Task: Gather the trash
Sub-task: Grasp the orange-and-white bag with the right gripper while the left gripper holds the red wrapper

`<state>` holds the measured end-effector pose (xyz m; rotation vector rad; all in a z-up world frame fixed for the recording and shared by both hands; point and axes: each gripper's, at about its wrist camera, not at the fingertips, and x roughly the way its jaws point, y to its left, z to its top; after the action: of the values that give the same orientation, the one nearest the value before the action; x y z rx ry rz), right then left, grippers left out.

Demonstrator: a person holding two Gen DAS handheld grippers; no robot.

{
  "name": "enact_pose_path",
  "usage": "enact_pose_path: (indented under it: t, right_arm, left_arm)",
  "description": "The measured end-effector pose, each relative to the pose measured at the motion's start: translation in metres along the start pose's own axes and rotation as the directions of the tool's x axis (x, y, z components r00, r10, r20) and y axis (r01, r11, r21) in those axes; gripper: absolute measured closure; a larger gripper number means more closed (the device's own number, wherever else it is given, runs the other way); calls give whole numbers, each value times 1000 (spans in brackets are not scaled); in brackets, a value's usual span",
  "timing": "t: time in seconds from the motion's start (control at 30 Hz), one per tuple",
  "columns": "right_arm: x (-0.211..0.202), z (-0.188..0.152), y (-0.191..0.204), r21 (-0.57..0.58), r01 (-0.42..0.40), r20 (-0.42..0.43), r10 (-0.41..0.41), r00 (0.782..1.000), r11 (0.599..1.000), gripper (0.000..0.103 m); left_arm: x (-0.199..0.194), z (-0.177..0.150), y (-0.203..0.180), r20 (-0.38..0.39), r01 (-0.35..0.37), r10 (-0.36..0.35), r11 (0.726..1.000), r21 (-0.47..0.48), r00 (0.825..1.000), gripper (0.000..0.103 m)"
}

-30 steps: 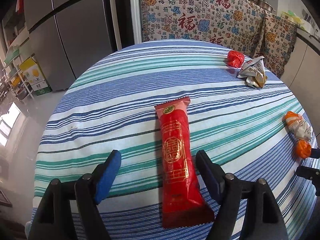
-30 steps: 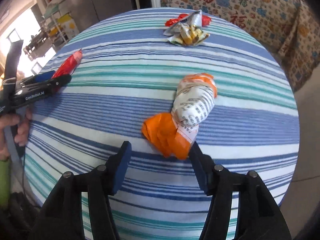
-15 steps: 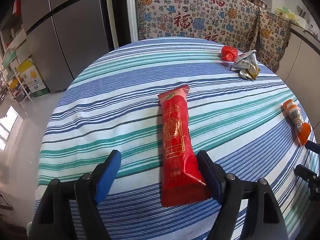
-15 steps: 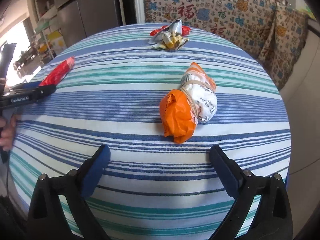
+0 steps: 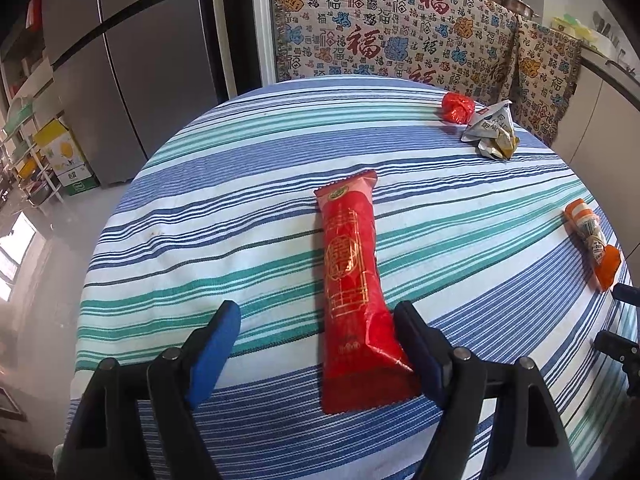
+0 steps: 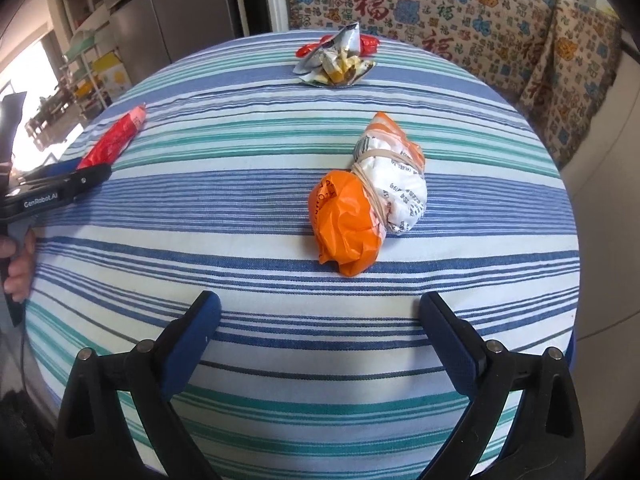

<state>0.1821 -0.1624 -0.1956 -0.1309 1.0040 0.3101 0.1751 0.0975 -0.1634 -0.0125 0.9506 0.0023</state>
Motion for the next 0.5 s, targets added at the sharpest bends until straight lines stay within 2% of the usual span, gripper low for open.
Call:
enact_pose_path:
  t: [0.1,0.17,0.23,0.37,0.5]
  right_arm:
    - [-10,2,-18,57,-30,-10,31,999,998,3]
    - [-20,7,-32,100,-38,1,38,999,994,4]
    - [-29,16,-42,126,-38,12,37,999,991,4]
    - [-34,41,-47,161,-57,-3,58,998,985,4]
    - [-19,62,-42,162,-35,-69,47,997,986,4]
  left_arm:
    - [-4,3,6,-39,83,-82,996,28,996,22]
    - [-9,6,15,-40,182,-182,983,-1,982,22]
    - [-13,12,16,-47,238,-237,971,1,970,22]
    - [-9,24,3,-83,269,-265,962,50,961,22]
    - [-1,35,0,-103,243,-237,969,48,966,23]
